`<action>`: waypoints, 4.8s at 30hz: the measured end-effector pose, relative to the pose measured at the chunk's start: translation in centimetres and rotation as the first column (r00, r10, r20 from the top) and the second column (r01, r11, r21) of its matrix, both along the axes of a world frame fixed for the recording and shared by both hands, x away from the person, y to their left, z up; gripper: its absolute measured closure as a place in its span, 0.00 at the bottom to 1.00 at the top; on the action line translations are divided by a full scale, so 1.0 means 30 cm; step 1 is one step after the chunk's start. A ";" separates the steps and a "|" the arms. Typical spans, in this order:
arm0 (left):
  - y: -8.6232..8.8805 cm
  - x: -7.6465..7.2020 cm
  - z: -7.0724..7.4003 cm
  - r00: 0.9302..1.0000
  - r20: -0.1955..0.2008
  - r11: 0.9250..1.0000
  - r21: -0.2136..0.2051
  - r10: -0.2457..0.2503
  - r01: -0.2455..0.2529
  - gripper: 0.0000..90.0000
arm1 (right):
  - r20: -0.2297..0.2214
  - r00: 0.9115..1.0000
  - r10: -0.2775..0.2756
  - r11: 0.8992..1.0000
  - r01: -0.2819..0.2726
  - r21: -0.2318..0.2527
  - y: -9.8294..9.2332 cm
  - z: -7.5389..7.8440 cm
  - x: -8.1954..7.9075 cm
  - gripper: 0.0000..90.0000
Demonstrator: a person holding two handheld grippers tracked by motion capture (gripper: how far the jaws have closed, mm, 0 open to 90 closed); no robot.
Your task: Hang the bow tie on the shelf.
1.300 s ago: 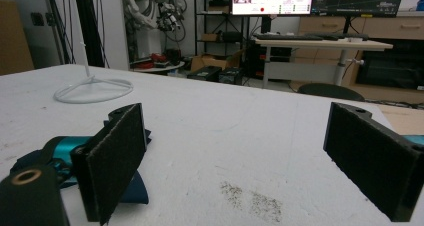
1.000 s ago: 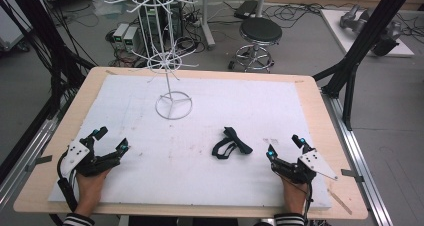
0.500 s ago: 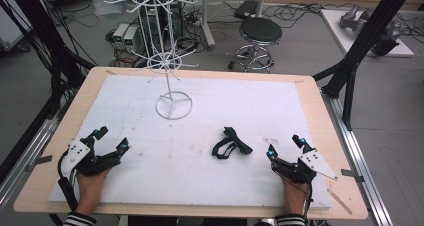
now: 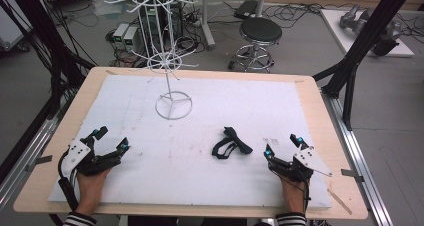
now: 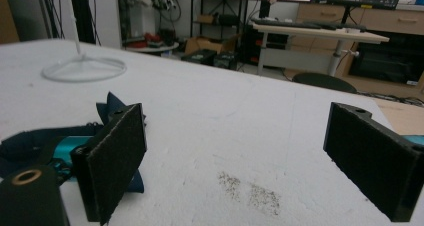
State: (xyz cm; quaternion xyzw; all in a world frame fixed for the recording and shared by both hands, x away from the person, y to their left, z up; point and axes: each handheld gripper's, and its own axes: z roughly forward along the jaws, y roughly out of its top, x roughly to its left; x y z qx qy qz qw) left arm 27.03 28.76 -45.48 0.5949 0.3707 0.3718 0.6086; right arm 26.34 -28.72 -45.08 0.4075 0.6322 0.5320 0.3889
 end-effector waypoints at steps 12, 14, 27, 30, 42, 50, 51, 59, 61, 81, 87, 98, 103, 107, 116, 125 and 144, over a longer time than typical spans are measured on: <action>-0.001 -0.001 0.000 1.000 -0.001 1.000 -0.001 0.009 -0.009 0.18 | -0.125 0.988 0.091 0.983 -0.109 -0.147 0.090 0.031 0.031 0.10; -0.002 -0.001 0.000 1.000 0.000 1.000 0.000 0.009 -0.009 0.18 | -0.141 0.984 0.112 0.980 -0.133 -0.150 0.097 0.039 0.038 0.10; -0.001 -0.001 0.000 1.000 -0.002 1.000 0.001 0.010 -0.010 0.18 | -0.267 0.944 0.194 0.967 -0.230 -0.112 0.130 0.071 0.079 0.10; -0.001 -0.001 0.000 1.000 -0.002 1.000 0.001 0.011 -0.011 0.18 | -0.292 0.934 0.208 0.961 -0.250 -0.116 0.136 0.075 0.086 0.10; -0.001 -0.002 0.000 1.000 0.001 1.000 -0.003 0.011 -0.011 0.18 | -0.425 0.866 0.264 0.935 -0.337 -0.107 0.167 0.087 0.128 0.10; -0.001 -0.002 0.000 1.000 0.001 1.000 -0.001 0.011 -0.011 0.18 | -0.495 0.822 0.282 0.920 -0.378 -0.103 0.181 0.085 0.145 0.10; -0.002 -0.002 0.000 1.000 0.001 1.000 -0.002 0.011 -0.011 0.18 | -0.509 0.812 0.286 0.917 -0.386 -0.100 0.187 0.083 0.149 0.10; -0.002 -0.002 0.000 1.000 0.001 1.000 -0.003 0.012 -0.012 0.18 | -0.554 0.777 0.298 0.898 -0.425 -0.113 0.202 0.077 0.165 0.20; -0.002 -0.002 0.000 1.000 0.001 1.000 -0.003 0.011 -0.011 0.18 | -0.563 0.773 0.293 0.899 -0.423 -0.113 0.206 0.075 0.167 0.20; -0.001 -0.002 0.000 1.000 0.001 1.000 -0.003 0.012 -0.012 0.18 | -0.591 0.776 0.221 0.880 -0.419 -0.221 0.237 0.062 0.189 0.58; -0.001 -0.002 0.000 1.000 0.002 1.000 -0.001 0.013 -0.013 0.18 | -0.586 0.788 0.190 0.869 -0.412 -0.272 0.243 0.062 0.189 0.73; -0.001 -0.002 0.000 1.000 0.002 1.000 -0.001 0.013 -0.013 0.18 | -0.533 0.832 0.155 0.873 -0.368 -0.321 0.240 0.080 0.179 0.90; -0.001 -0.002 -0.001 1.000 0.002 1.000 -0.003 0.012 -0.012 0.18 | -0.513 0.843 0.162 0.871 -0.367 -0.327 0.249 0.082 0.169 0.91; -0.001 -0.002 -0.001 1.000 0.001 1.000 -0.003 0.013 -0.013 0.18 | -0.490 0.854 0.175 0.878 -0.361 -0.315 0.253 0.084 0.166 0.91; -0.001 -0.002 -0.001 1.000 0.002 1.000 -0.001 0.013 -0.013 0.18 | -0.417 0.885 0.208 0.907 -0.335 -0.257 0.247 0.108 0.153 0.91; -0.001 -0.002 0.000 1.000 0.002 1.000 -0.001 0.013 -0.013 0.18 | -0.331 0.911 0.248 0.924 -0.325 -0.203 0.267 0.138 0.138 0.92; -0.001 -0.002 0.000 1.000 0.001 1.000 -0.002 0.014 -0.014 0.18 | -0.186 0.922 0.339 0.929 -0.360 -0.089 0.376 0.238 0.167 0.92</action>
